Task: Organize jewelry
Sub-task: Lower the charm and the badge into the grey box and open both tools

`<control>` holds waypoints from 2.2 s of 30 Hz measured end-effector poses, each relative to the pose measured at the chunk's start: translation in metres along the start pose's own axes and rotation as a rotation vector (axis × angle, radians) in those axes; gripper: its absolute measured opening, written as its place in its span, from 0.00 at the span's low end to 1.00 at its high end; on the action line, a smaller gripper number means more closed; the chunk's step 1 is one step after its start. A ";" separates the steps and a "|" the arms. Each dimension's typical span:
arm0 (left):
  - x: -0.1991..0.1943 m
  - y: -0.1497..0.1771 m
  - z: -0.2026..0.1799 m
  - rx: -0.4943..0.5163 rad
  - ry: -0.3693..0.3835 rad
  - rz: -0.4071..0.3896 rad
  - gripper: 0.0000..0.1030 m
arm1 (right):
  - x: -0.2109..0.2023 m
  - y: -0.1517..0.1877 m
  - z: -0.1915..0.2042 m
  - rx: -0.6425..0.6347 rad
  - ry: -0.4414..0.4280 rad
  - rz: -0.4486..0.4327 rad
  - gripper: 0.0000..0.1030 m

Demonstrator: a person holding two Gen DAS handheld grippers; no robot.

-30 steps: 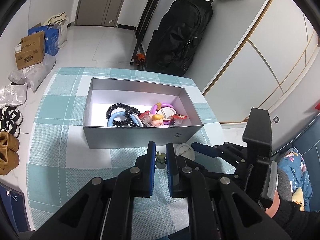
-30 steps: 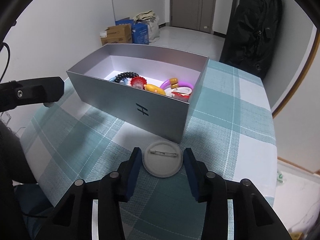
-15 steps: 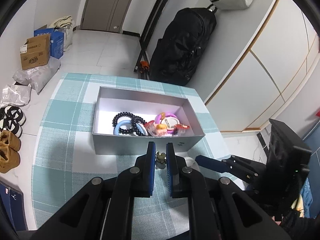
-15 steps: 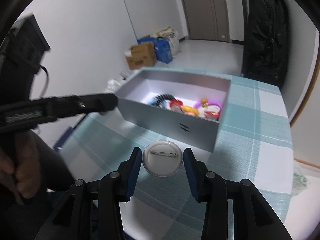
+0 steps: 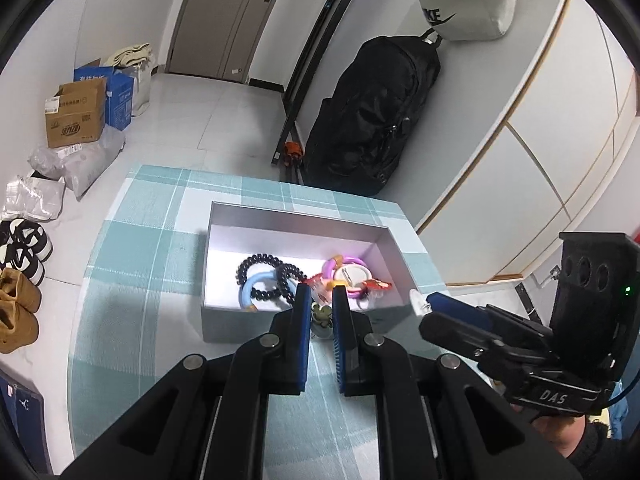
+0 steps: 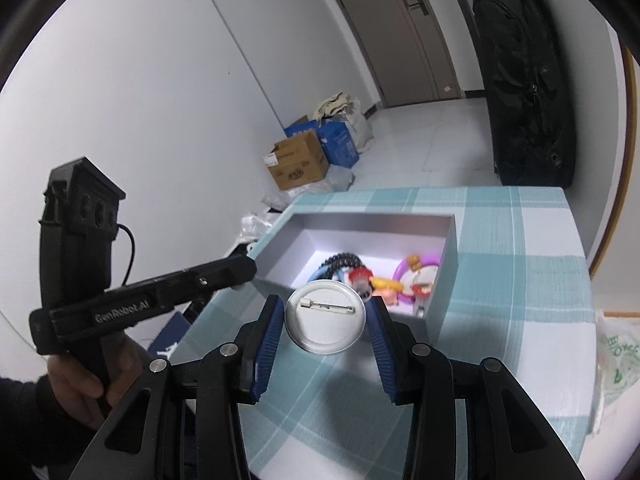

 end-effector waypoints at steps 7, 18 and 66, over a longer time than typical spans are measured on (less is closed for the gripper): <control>0.006 -0.010 0.004 -0.023 0.021 0.005 0.06 | 0.011 -0.017 -0.004 0.015 -0.025 -0.013 0.41; 0.031 -0.022 0.016 -0.044 -0.002 0.040 0.06 | 0.031 -0.035 -0.016 0.031 -0.028 -0.021 0.41; 0.051 -0.020 0.012 -0.049 -0.040 0.104 0.55 | 0.039 -0.038 -0.035 0.028 0.054 -0.011 0.68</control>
Point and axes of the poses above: each gripper's, at about its wrist camera, not at the fingertips, and x roughly the way its jaws point, z to its left, y to its underside, the point moved 9 cm from there along x, roughly the way its jaws point, and after that the axes turned 3 degrees about -z, right-handed, at the moved point
